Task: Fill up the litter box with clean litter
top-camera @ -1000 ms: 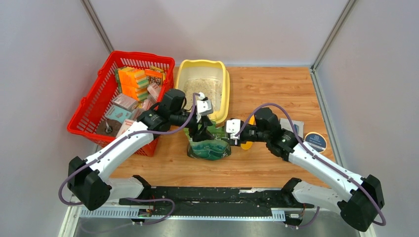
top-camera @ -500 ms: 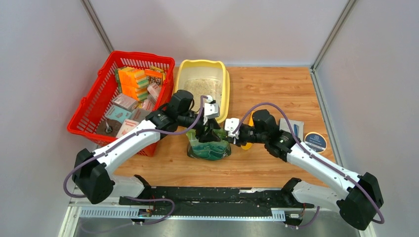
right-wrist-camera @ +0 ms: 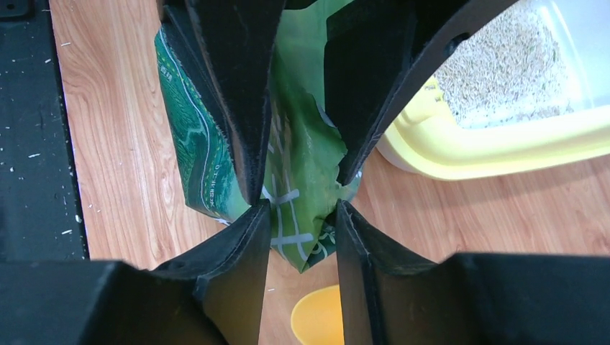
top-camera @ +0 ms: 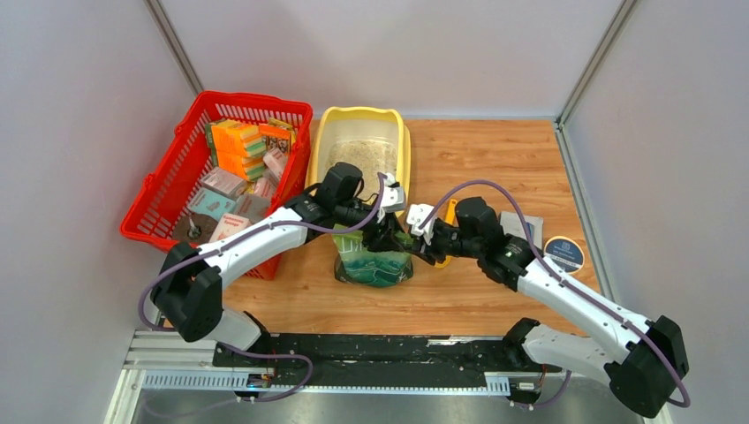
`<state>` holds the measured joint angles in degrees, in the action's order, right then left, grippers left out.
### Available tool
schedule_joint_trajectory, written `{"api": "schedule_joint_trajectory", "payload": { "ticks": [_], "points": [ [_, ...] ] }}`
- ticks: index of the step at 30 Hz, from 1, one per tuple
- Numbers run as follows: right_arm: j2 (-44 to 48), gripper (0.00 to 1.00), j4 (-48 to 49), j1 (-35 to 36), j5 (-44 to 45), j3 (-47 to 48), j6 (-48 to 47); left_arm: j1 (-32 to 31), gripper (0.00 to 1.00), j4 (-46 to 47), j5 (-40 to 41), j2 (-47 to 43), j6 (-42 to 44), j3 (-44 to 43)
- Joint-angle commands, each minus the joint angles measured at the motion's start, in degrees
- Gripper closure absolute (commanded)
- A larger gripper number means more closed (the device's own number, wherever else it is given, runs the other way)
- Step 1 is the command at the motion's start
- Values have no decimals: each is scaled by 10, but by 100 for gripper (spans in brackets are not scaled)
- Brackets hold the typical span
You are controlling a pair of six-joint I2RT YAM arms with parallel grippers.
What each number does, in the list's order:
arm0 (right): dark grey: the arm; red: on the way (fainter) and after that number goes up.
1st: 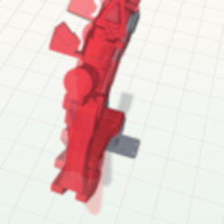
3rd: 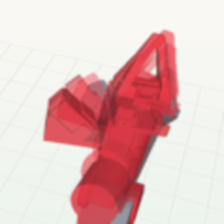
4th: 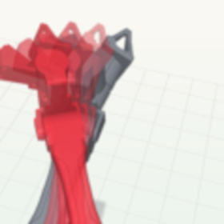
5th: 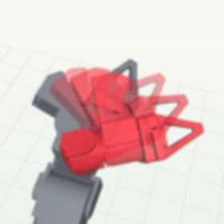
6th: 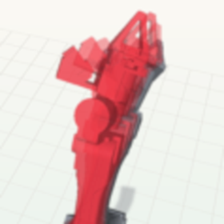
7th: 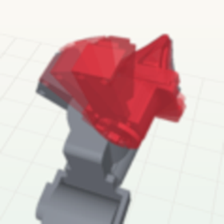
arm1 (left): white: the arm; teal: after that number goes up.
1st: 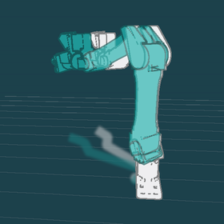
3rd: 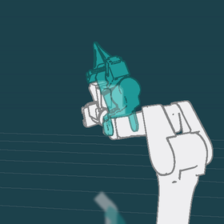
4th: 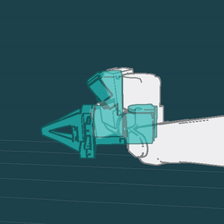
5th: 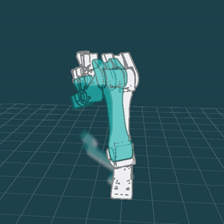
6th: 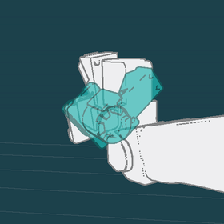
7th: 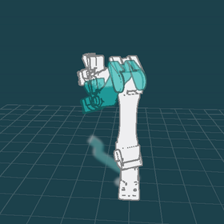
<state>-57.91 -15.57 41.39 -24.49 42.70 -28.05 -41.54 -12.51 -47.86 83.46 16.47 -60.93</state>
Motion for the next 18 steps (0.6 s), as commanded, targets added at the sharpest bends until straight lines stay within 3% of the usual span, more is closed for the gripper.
{"api": "schedule_joint_trajectory", "payload": {
  "ticks": [1,10,13,18],
  "points": [
    [17,59,-33,-21,25,33,43,-1,49,21,-30,17,23,-22],
    [46,45,-152,-215,-21,87,88,-3,52,-25,-35,22,80,-17],
    [10,45,-163,-240,-14,93,108,-3,50,-23,-22,23,95,-13],
    [-22,44,-138,-242,-52,114,113,-1,38,42,61,-8,39,-6]
  ]
}}
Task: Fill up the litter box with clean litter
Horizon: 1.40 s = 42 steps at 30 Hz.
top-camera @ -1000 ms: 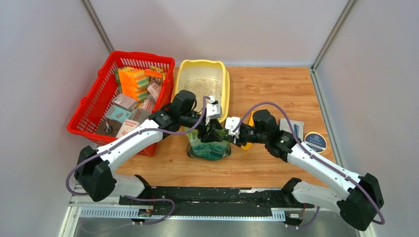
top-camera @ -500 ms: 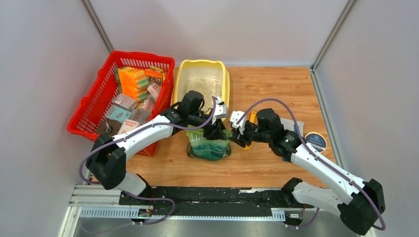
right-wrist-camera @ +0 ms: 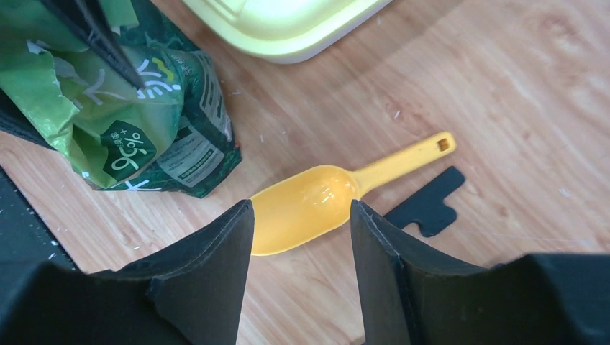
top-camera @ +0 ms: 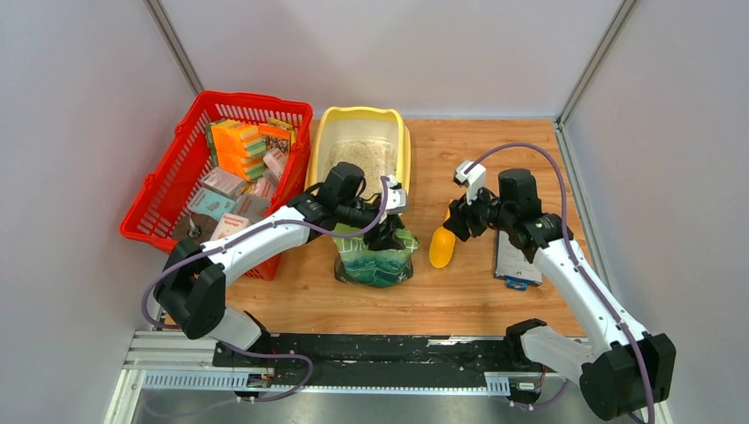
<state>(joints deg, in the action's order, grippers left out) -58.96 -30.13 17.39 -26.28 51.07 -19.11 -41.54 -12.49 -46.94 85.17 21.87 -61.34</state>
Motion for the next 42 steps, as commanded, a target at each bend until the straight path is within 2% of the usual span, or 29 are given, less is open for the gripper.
{"api": "schedule_joint_trajectory", "payload": {
  "ticks": [1,3,8,14,17,24,30,42],
  "points": [
    [-13,44,14,-2,-30,32,26,-1,34,48,59,-35,-19,-5],
    [-33,44,11,-2,7,32,29,-2,30,48,69,-67,-16,-14],
    [-96,46,10,-20,129,28,88,-1,27,-23,69,-127,37,-18],
    [-181,51,25,-67,177,35,145,-1,28,-130,84,-183,95,-3],
    [-230,53,29,-93,183,47,158,-2,29,-170,101,-206,102,2],
    [-331,56,51,-138,135,96,175,-1,31,-238,136,-245,113,3],
    [-407,65,56,-151,93,135,181,-1,32,-281,156,-254,114,-10],
    [-419,64,30,-160,82,131,232,-2,33,-286,192,-256,118,-17]
  ]
}}
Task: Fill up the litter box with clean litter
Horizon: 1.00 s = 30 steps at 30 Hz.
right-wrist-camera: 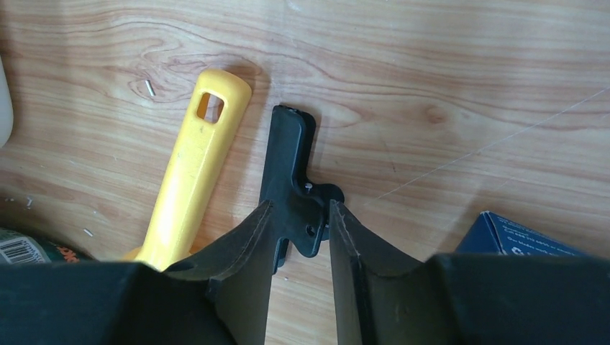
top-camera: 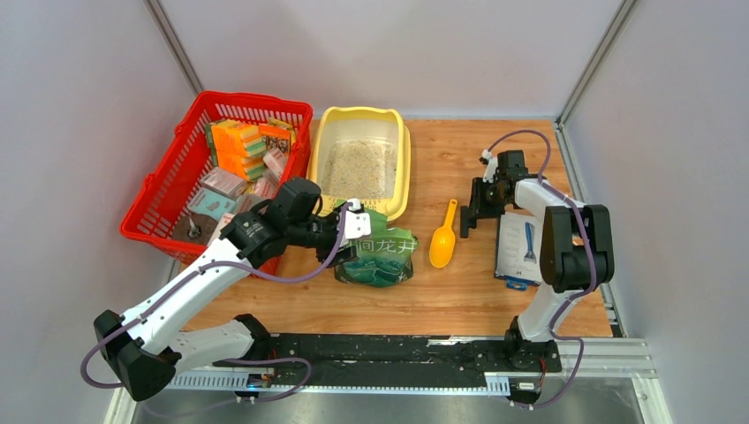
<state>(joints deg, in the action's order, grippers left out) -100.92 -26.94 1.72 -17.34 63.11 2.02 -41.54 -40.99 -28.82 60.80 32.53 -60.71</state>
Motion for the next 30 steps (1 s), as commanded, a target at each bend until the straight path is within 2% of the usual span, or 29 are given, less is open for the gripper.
{"api": "schedule_joint_trajectory", "payload": {
  "ticks": [1,5,9,11,12,15,18,21,23,27,30],
  "points": [
    [1,63,-7,-3,-6,10,23,-1,33,-1,13,-12,12,-23],
    [11,59,-16,-3,0,3,34,-1,33,-1,17,-11,13,-21],
    [11,62,-16,-4,10,-6,40,-1,33,0,17,-11,10,-23],
    [10,67,-13,-3,6,-11,40,-1,33,1,20,-9,3,-27],
    [11,79,-12,-4,4,-12,42,-1,33,1,20,-8,1,-28],
    [13,95,-5,-6,-16,-17,40,-1,33,-1,15,-3,1,-35],
    [48,100,-22,-13,-28,-2,26,-1,33,-5,8,4,-5,-51],
    [109,100,-96,-43,-59,45,-18,-1,33,0,3,16,-32,-79],
    [174,100,-143,-44,-96,61,-86,-2,31,10,-10,31,-68,-114],
    [315,100,-149,-37,-203,46,-166,-1,30,13,-54,77,-113,-189],
    [413,100,-149,9,-250,40,-230,-1,30,16,-82,112,-130,-235]
  ]
}}
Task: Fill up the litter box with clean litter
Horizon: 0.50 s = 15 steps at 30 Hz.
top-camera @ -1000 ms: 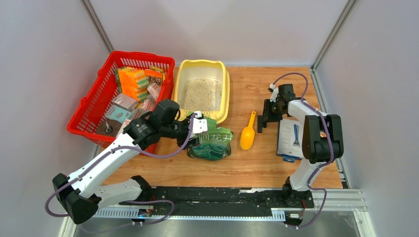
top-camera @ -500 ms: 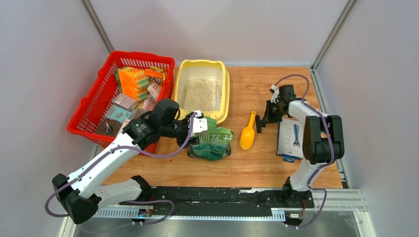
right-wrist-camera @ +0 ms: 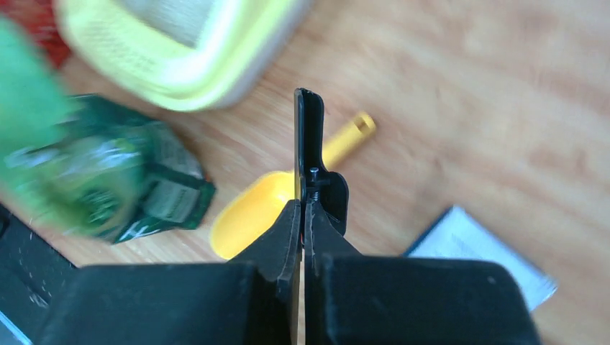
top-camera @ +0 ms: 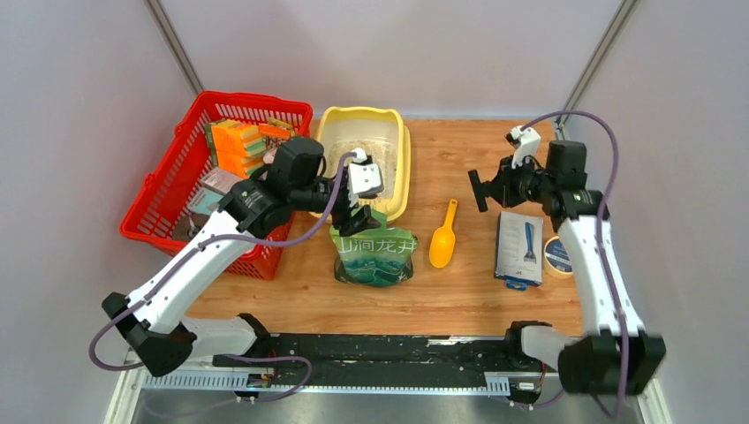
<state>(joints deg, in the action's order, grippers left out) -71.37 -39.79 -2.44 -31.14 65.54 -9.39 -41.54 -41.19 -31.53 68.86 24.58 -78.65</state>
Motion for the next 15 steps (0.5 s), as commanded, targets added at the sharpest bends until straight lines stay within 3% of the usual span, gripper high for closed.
{"api": "schedule_joint_trajectory", "payload": {
  "ticks": [1,7,15],
  "points": [
    [134,100,-28,66,-118,20,-132,-1,30,20,-62,41,-49,-66],
    [193,100,-93,226,-44,55,-225,-6,25,72,-107,49,-51,-72],
    [182,100,-115,273,-19,87,-276,-39,24,86,-115,60,-52,-77]
  ]
}}
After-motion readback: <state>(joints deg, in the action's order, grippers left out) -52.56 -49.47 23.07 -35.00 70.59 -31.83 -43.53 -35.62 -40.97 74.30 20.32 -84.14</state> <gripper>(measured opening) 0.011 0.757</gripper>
